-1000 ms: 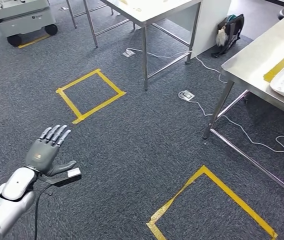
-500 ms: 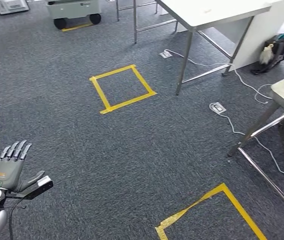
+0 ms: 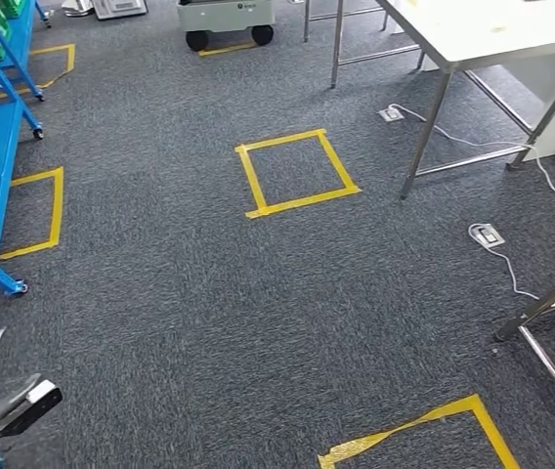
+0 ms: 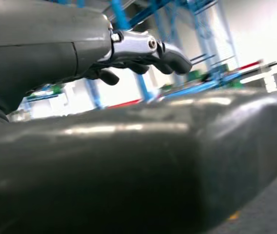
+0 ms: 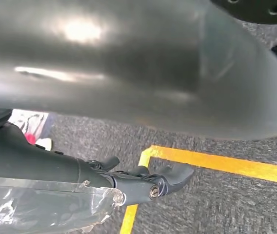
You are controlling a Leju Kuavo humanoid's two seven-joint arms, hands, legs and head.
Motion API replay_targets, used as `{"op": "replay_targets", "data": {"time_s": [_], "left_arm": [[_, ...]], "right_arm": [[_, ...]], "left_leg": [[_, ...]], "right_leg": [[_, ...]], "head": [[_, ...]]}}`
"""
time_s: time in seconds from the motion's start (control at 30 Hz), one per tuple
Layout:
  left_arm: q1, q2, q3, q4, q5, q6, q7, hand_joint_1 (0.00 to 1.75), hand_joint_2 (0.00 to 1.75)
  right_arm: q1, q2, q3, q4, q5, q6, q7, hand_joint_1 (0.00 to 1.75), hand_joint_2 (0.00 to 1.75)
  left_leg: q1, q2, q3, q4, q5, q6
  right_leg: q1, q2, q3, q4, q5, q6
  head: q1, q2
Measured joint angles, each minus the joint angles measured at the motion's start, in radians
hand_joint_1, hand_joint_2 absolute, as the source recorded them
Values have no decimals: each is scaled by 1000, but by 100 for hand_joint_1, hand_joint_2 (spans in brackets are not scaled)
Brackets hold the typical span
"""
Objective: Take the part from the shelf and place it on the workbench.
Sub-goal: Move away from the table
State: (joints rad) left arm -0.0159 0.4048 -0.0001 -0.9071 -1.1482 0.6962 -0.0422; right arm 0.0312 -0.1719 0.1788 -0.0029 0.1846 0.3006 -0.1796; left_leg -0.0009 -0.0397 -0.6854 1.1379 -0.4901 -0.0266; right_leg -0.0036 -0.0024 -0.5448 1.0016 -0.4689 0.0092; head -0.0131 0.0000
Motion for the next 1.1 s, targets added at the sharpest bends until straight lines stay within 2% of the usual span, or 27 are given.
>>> {"op": "replay_targets", "data": {"time_s": [0.03, 0.07, 0.1, 0.13, 0.17, 0.2, 0.27, 0.3, 0.37, 0.4, 0.43, 0.5, 0.53, 0.57, 0.6, 0.63, 0.67, 0.73, 0.8, 0.83, 0.87, 0.9, 0.97, 1.0, 1.03, 1.07, 1.1], "left_arm": [[0, -3, 4, 2, -1, 0, 0, 0, 0], [2, -6, 7, 5, -2, 0, 0, 0, 0], [4, -8, 11, 9, -4, 0, 0, 0, 0], [6, -11, 16, 13, -6, 0, -1, 0, 0], [7, -13, 24, 18, -8, 0, -3, 0, 0], [8, -15, 37, 23, -8, 0, -8, 0, 0], [12, -20, 74, 31, -9, 0, -28, 0, 0], [18, -23, 98, 35, -10, 0, -41, 0, 0], [33, -31, 149, 48, -13, 1, -63, 0, 0], [40, -34, 175, 58, -14, 2, -71, 0, 0], [43, -38, 202, 70, -16, 2, -78, 0, 0], [43, -49, 255, 100, -19, 3, -89, 0, 0], [43, -56, 281, 121, -23, 3, -93, 0, 0], [43, -66, 309, 147, -29, 3, -97, 0, 0], [45, -75, 337, 176, -35, 3, -100, 0, 0], [47, -86, 370, 208, -41, 3, -105, 0, 0], [49, -97, 403, 240, -45, 3, -111, 0, 0], [51, -116, 466, 298, -48, 3, -122, 0, 0], [50, -132, 514, 346, -49, 3, -127, 0, 0], [50, -139, 536, 372, -51, 3, -126, 0, 0], [51, -145, 556, 397, -55, 3, -122, 0, 0], [53, -152, 578, 425, -59, 3, -116, 0, 0], [54, -166, 619, 473, -65, 3, -98, 0, 0], [52, -174, 638, 493, -67, 3, -88, 0, 0], [50, -181, 654, 511, -67, 3, -78, 0, 0], [48, -189, 669, 528, -66, 3, -70, 0, 0], [49, -196, 684, 542, -64, 2, -64, 0, 0]], "right_arm": [[2, 0, -1, 0, 0, 0, 0, 0, 0], [3, 0, -2, 0, 0, 0, 0, 0, 0], [4, 0, -4, 0, -1, 0, 0, 0, 0], [3, 1, -5, 0, -1, 0, 0, 0, 0], [3, 2, -7, 0, -2, 0, 0, 0, 0], [3, 2, -8, 0, -3, 0, 0, 0, 0], [5, 4, -10, 0, -5, 0, -1, 0, 0], [6, 4, -10, 0, -7, -1, -1, 0, 0], [6, 4, -12, 0, -9, -2, -1, 0, 0], [5, 5, -13, 0, -10, -2, -1, 0, 0], [5, 6, -15, 0, -11, -2, -1, 0, 0], [7, 8, -18, 0, -14, -1, -1, 0, 0], [11, 8, -18, 0, -16, 0, -1, 0, 0], [14, 9, -19, 0, -18, 1, -1, 0, 0], [17, 9, -20, 0, -21, 2, 0, 0, 0], [19, 9, -21, 1, -24, 3, 0, 0, 0], [20, 10, -24, 1, -27, 3, 0, 0, 0], [21, 11, -30, 1, -31, 3, 1, 0, 0], [21, 11, -34, 2, -34, 3, 2, 0, 0], [20, 11, -35, 2, -35, 3, 2, 0, 0], [20, 12, -35, 2, -38, 3, 3, 0, 0], [19, 12, -36, 2, -40, 3, 3, 0, 0], [20, 14, -39, 2, -44, 4, 3, 0, 0], [22, 15, -41, 2, -46, 4, 3, 0, 0], [25, 15, -42, 3, -47, 4, 3, 0, 0], [26, 16, -43, 3, -48, 4, 3, 0, 0], [27, 16, -44, 4, -49, 4, 3, 0, 0]], "left_leg": [[1, 16, -31, 67, -30, -3], [3, 24, -52, 114, -45, -5], [4, 27, -57, 131, -43, -7], [6, 31, -44, 110, -24, -8], [7, 42, -13, 58, 5, -8], [7, 71, 28, -9, 32, -9], [3, 115, 87, -113, 57, -3], [0, 123, 99, -135, 57, 2], [-1, 98, 99, -140, 55, 17], [0, 86, 99, -142, 55, 23], [1, 74, 101, -143, 57, 29], [3, 49, 102, -144, 57, 40], [3, 35, 101, -144, 57, 43], [2, 20, 101, -144, 57, 44], [1, 5, 102, -144, 57, 45], [0, -10, 103, -144, 57, 45], [0, -26, 104, -143, 57, 45], [0, -54, 104, -142, 57, 42], [3, -82, 99, -141, 60, 32], [5, -96, 96, -143, 63, 24], [8, -108, 93, -146, 67, 18], [8, -102, 90, -145, 66, 12], [4, -45, 68, -99, 33, 3], [3, -8, 42, -44, 0, 0], [4, 14, 9, 23, -34, -3], [5, 23, -21, 85, -59, -6], [7, 26, -38, 122, -67, -8]], "right_leg": [[2, -14, -1, 0, -1, -1], [2, -29, -1, 0, -2, -2], [3, -42, -1, 0, -3, -2], [3, -56, -1, 0, -4, -2], [3, -69, 1, 1, -5, 0], [5, -81, 3, 1, -8, 4], [11, -102, 8, 6, -16, 14], [14, -113, 11, 7, -20, 19], [14, -134, 17, 5, -27, 28], [11, -124, 16, 11, -36, 34], [8, -101, 8, 33, -52, 39], [4, -33, -41, 142, -109, 45], [3, -14, -76, 214, -139, 45], [4, -4, -107, 272, -157, 44], [4, -1, -124, 298, -158, 42], [4, 3, -122, 283, -138, 40], [4, 10, -100, 232, -103, 36], [-1, 59, -36, 91, -40, 30], [-3, 98, 0, 18, -24, 25], [-2, 97, 6, 11, -26, 22], [-1, 83, 10, 9, -24, 17], [-1, 70, 15, 4, -20, 12], [-2, 42, 19, -6, -14, 1], [-1, 26, 21, -9, -13, -2], [0, 10, 21, -9, -14, -5], [1, -7, 21, -9, -15, -6], [1, -23, 22, -9, -17, -6]], "head": [[0, 0], [0, 0], [0, 0], [0, 0], [0, 0], [-1, 0], [0, 0], [0, 0], [1, 0], [2, 0], [4, 0], [10, 0], [11, 0], [12, 0], [13, 0], [12, 0], [13, 0], [12, 0], [12, 0], [12, 0], [12, 0], [11, 0], [6, 0], [4, 0], [2, 0], [2, 0], [2, 0]]}}
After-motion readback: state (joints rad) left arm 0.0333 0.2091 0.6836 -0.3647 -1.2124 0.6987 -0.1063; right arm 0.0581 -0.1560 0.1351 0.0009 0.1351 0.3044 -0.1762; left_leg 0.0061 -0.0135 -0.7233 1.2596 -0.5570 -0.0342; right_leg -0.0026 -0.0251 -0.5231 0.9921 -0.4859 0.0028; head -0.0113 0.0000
